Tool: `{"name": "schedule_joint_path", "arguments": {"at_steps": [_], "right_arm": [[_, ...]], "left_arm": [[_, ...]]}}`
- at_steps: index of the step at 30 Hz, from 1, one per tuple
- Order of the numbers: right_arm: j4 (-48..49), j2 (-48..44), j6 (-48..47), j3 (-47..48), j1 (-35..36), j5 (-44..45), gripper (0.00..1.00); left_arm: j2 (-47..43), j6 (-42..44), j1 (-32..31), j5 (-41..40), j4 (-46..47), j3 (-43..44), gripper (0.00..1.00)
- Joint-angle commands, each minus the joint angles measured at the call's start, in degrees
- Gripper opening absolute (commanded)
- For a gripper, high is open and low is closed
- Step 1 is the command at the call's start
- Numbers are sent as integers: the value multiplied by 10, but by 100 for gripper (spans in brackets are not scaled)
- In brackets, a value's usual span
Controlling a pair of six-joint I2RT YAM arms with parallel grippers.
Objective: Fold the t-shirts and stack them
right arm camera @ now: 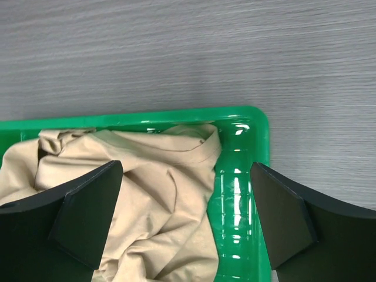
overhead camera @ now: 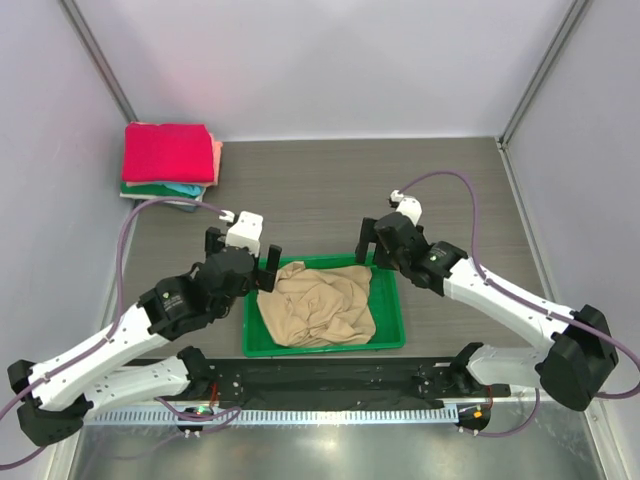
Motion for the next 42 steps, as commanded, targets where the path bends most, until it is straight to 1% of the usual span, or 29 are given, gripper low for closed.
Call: {"name": "schedule_joint_path", "arguments": {"at_steps": [1, 5, 8, 9, 11, 12, 15, 17, 19, 20, 21, 22, 23, 24, 25, 26, 28, 29, 30, 32, 33, 35, 36, 38, 39, 40, 42], "right_arm": [[39, 5, -20, 23, 17, -16, 96], [43, 26, -11, 19, 49, -45, 95], [59, 51, -3, 13, 91, -61, 95], [59, 72, -1, 12, 115, -61, 95], [56, 103, 3, 17, 135, -65, 94], [50, 135, 12, 25, 155, -62, 93], [34, 192, 32, 41, 184, -48, 93], [24, 219, 41, 48, 193, -39, 92], [21, 250, 42, 60, 200, -35, 89], [16, 259, 42, 64, 200, -34, 86], [14, 266, 42, 73, 202, -32, 75], [11, 274, 39, 77, 204, -31, 60], [8, 281, 38, 83, 204, -31, 40], [5, 281, 36, 91, 204, -29, 13], [4, 276, 34, 98, 204, -25, 3], [-7, 257, 21, 108, 204, -10, 1], [-24, 230, -1, 161, 204, 25, 1], [-47, 216, -29, 190, 203, 46, 1], [-55, 196, -51, 258, 202, 89, 1], [-70, 191, -107, 336, 192, 122, 1], [-71, 194, -122, 406, 185, 142, 1], [-64, 205, -147, 464, 168, 152, 1], [-61, 222, -161, 509, 145, 144, 1], [-36, 233, -168, 533, 119, 114, 1], [-27, 238, -166, 540, 93, 98, 1], [-17, 247, -165, 538, 82, 81, 1], [6, 255, -164, 523, 63, 79, 1]], "left_arm": [[-7, -25, 1, -49, 8, 15, 100], [-13, -40, 2, -46, 10, 29, 100], [-37, -26, 1, -38, 14, 26, 100], [-57, -21, 1, -47, 19, 17, 100], [-75, -18, 1, -73, 24, 6, 100], [-86, -17, 1, -78, 29, 4, 100], [-124, -1, 2, -80, 45, -18, 100], [-143, -10, 2, -89, 44, -19, 100], [-162, -3, 1, -92, 54, -29, 100], [-165, -2, 2, -93, 56, -31, 100], [-167, -3, 1, -95, 54, -30, 100], [-168, -3, 2, -94, 54, -31, 100], [-167, -2, 2, -95, 55, -31, 100], [-165, -1, 2, -97, 53, -31, 100], [-162, -2, 2, -99, 49, -30, 100], [-157, -3, 1, -101, 47, -28, 100], [-154, -3, 2, -104, 44, -27, 100], [-152, -5, 2, -105, 44, -26, 100], [-152, -5, 2, -105, 41, -25, 100], [-152, -6, 2, -109, 40, -24, 100], [-155, -6, 2, -110, 40, -25, 100], [-161, -6, 1, -111, 40, -27, 100], [-163, -6, 1, -112, 42, -28, 100], [-169, -5, 2, -113, 44, -30, 100], [-170, -7, 2, -117, 43, -30, 100], [-171, -6, 2, -118, 41, -30, 100], [-172, -7, 2, -120, 40, -30, 100]]}}
